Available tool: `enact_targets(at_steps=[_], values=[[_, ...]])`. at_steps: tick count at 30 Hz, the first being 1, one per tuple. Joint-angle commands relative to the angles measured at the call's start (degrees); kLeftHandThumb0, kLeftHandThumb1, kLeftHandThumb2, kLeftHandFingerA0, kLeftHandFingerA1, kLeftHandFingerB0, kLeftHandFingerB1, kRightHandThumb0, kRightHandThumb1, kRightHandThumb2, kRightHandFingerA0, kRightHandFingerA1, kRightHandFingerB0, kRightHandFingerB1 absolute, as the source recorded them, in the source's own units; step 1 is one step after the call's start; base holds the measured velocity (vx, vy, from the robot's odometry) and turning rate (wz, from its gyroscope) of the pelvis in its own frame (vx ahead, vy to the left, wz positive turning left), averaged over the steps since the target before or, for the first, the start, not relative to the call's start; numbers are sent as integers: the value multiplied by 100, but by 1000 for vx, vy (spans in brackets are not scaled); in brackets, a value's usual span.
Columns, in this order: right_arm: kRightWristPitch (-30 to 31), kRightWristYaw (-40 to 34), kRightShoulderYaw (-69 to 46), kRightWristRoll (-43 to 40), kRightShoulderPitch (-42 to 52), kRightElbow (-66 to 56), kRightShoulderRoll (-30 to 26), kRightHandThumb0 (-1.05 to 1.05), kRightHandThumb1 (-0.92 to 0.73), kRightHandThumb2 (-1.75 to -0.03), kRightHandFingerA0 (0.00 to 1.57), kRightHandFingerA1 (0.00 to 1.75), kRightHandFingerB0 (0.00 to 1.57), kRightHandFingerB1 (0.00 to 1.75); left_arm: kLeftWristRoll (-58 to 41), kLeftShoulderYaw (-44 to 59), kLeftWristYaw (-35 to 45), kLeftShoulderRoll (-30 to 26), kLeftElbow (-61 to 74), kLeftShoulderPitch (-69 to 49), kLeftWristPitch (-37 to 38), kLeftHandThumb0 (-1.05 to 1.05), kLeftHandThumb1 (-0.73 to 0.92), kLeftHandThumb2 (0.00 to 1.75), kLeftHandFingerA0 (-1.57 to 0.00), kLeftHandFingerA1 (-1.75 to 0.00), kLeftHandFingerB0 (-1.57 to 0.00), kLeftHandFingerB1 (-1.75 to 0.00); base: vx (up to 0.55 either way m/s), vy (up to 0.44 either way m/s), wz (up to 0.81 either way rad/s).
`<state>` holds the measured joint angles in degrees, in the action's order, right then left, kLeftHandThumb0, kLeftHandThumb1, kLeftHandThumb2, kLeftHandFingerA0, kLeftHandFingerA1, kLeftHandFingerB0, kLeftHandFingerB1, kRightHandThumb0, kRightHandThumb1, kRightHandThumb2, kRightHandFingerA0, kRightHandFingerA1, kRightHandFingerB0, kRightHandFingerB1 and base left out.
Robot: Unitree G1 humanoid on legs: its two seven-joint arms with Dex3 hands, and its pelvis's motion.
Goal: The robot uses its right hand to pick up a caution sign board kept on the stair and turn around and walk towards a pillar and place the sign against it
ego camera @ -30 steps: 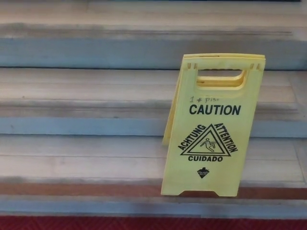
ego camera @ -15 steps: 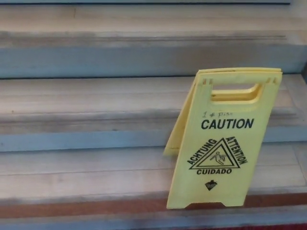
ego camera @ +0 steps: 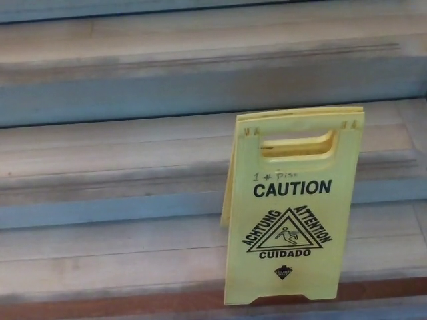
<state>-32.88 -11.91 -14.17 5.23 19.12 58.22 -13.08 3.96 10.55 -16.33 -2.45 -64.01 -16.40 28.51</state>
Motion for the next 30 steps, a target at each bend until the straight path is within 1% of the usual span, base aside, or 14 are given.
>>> enact_targets(at_steps=[1, 3, 4, 5, 7, 9, 11, 17, 19, 21, 23, 25, 26, 30], values=[[36, 44, -42, -178, -30, 37, -32, 8, -68, -82, 89, 75, 70, 59, -87, 30, 14, -69, 88, -52, 196, 54, 37, 125, -114, -102, -98, -90, 81, 119, -7], [88, -16, -12, -125, -50, 58, -68, 9, -70, -79, 89, 73, 68, 57, -37, -5, -53, -55, 142, -75, 199, 55, 38, 124, -112, -101, -97, -89, 86, 113, -8], [44, 30, -26, -158, -77, 141, -77, 9, -70, -80, 89, 72, 67, 56, -49, 2, -41, -64, 94, -42, 148, 49, 36, 129, -112, -96, -98, -82, 107, 178, 43], [36, 52, -36, -183, -72, 138, -71, 11, -69, -81, 89, 73, 65, 57, -126, 78, 33, -103, -226, 271, -91, 6, 42, 119, -102, -86, -95, -66, 107, 212, -17], [4, 80, -45, -222, -9, 41, -55, 9, -68, -84, 89, 73, 68, 57, -204, 178, 109, -170, -751, 763, -401, 5, 41, 123, -103, -88, -94, -66, 67, 185, -6], [-10, 90, -53, -246, 7, 2, -44, 10, -68, -85, 89, 74, 69, 57, -155, 173, 71, -184, -858, 812, -356, 6, 41, 120, -102, -85, -94, -66, -13, 87, 10], [-36, 21, -23, -184, -30, 55, -73, 8, -69, -81, 91, 74, 70, 58, -269, 285, 197, -180, -943, 836, -368, 7, 45, 110, -102, -89, -96, -66, 26, 30, -3], [-90, -33, 16, -145, -103, 152, -108, 9, -67, -88, 90, 71, 71, 58, -197, 298, 158, -232, -1098, 868, -392, 8, 46, 106, -103, -84, -95, -63, 16, 12, -3], [-16, -75, 3, -160, -64, 36, -83, 8, -69, -84, 91, 71, 72, 59, -238, 335, 200, -222, -1095, 862, -364, 9, 42, 109, -105, -87, -95, -66, 18, -52, 11], [7, -85, 4, -161, 3, -98, -68, 7, -68, -84, 92, 75, 72, 59, -245, 353, 253, -223, -1096, 846, -304, 10, 41, 109, -104, -86, -94, -65, 3, -134, 10], [-4, -35, -17, -201, 39, -162, -65, 8, -67, -87, 92, 77, 71, 60, -239, 349, 204, -194, -1052, 840, -297, 11, 37, 119, -103, -93, -96, -69, 51, -223, 12], [-47, -23, -30, -202, 16, -84, -96, 9, -67, -86, 91, 75, 71, 60, -300, 405, 282, -188, -1076, 838, -308, 8, 41, 116, -105, -88, -97, -67, 107, -338, 39], [-91, -28, -13, -164, -2, -22, -133, 11, -67, -85, 91, 73, 71, 60, -290, 402, 264, -198, -1105, 860, -383, 8, 48, 107, -104, -87, -95, -65, 121, -367, 3], [-130, -37, 6, -154, -65, 87, -186, 9, -67, -85, 91, 71, 72, 58, -284, 393, 246, -214, -1107, 861, -448, 6, 47, 111, -103, -86, -94, -65, 66, -148, -2]])
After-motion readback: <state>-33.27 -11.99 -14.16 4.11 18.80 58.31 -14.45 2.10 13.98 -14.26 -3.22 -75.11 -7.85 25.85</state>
